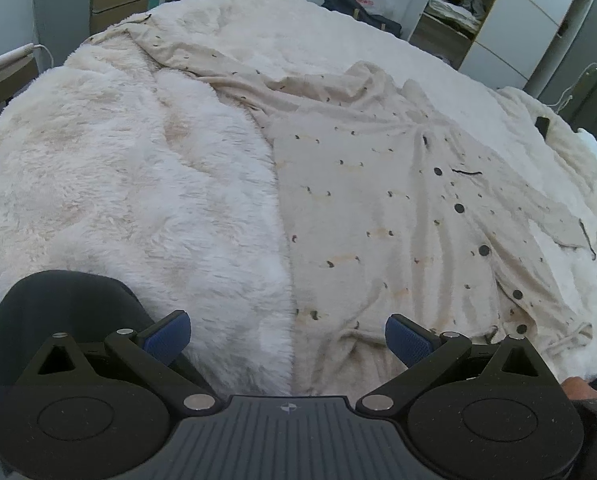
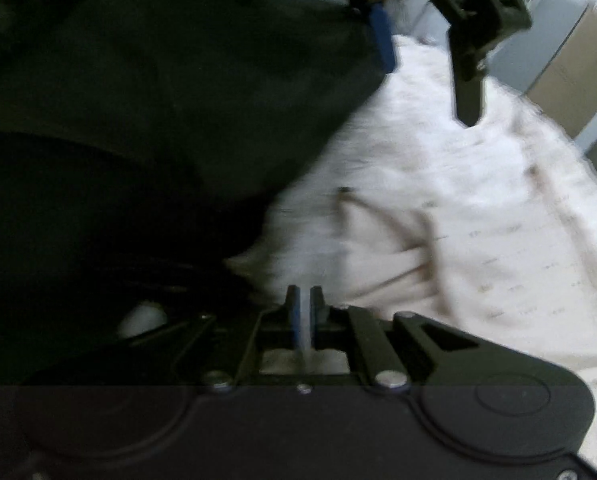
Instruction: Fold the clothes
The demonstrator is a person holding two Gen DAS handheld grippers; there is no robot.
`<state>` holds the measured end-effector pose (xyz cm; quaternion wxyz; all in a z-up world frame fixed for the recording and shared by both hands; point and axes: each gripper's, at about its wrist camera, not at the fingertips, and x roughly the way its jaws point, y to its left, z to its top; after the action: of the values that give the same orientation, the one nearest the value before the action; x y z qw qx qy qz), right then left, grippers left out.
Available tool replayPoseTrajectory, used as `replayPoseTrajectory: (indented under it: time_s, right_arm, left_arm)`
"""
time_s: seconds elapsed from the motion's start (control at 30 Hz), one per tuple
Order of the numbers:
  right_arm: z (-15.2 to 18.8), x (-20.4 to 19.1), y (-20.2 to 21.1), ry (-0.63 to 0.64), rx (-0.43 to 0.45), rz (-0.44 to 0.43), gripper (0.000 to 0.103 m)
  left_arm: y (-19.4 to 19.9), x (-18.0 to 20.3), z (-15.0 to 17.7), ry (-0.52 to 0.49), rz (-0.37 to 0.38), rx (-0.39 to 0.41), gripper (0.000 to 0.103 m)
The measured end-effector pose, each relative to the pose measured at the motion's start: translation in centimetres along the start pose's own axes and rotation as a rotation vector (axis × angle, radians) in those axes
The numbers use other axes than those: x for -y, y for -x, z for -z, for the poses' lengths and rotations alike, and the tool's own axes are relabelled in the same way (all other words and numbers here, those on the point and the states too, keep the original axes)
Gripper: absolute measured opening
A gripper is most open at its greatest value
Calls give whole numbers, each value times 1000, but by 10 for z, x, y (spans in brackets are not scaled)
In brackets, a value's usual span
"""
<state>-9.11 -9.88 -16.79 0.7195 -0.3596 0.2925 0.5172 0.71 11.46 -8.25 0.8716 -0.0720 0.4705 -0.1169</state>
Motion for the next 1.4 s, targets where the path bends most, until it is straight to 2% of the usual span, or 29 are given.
replayPoseTrajectory:
  time_s: [0.1, 0.13, 0.2, 0.27, 0.3, 0.4, 0.47, 0.63, 0.77, 0.87, 1.03, 1.17, 1.23, 1.27, 1.37, 1.4]
  right_arm:
    - [1, 13, 17, -63, 42, -2, 13]
    - [2, 23, 25, -101, 71, 33, 14]
    - [2, 43, 33, -166, 102, 115, 30]
    - [2, 66, 35, -230, 95, 249, 33]
    - [2, 75, 33, -261, 89, 265, 33]
    - [3, 114, 21, -436, 109, 224, 33]
    - [2, 130, 13, -502, 130, 194, 33]
    - [-22, 150, -9, -479, 119, 155, 33]
    - [-44, 148, -30, -421, 82, 122, 35]
    - [-46, 139, -47, -391, 22, 107, 37]
    - [-21, 98, -42, -353, -66, 122, 37]
    - [-4, 53, -26, -296, -105, 128, 45]
    - [-3, 43, -13, -303, -96, 86, 46]
    - [-3, 43, 1, -335, -63, 54, 45]
    - [-2, 64, 35, -458, 48, 43, 48]
    - [0, 75, 45, -498, 80, 72, 52]
  left_arm:
    - [-1, 1, 0, -2, -1, -3, 103]
    - [-2, 1, 0, 0, 0, -3, 103]
    - [-3, 2, -1, 4, 5, -3, 103]
    - [-5, 4, -2, 2, 9, -8, 103]
    - [-6, 5, -2, -1, 9, -12, 103]
    - [-5, 10, -4, -21, 6, -5, 103]
    - [-2, 12, -4, -23, 4, 13, 103]
    - [3, 5, -5, 10, 0, 53, 103]
    - [9, -5, -9, 9, -41, 90, 103]
    - [15, -17, -12, 14, -79, 120, 103]
    - [15, -42, -14, 69, -46, 138, 103]
    - [9, -46, -17, 79, -29, 133, 103]
    - [8, -42, -20, 77, -10, 132, 103]
    - [8, -40, -21, 74, 2, 134, 103]
    - [9, -32, -22, 63, 26, 146, 103]
    - [9, -28, -22, 59, 37, 149, 103]
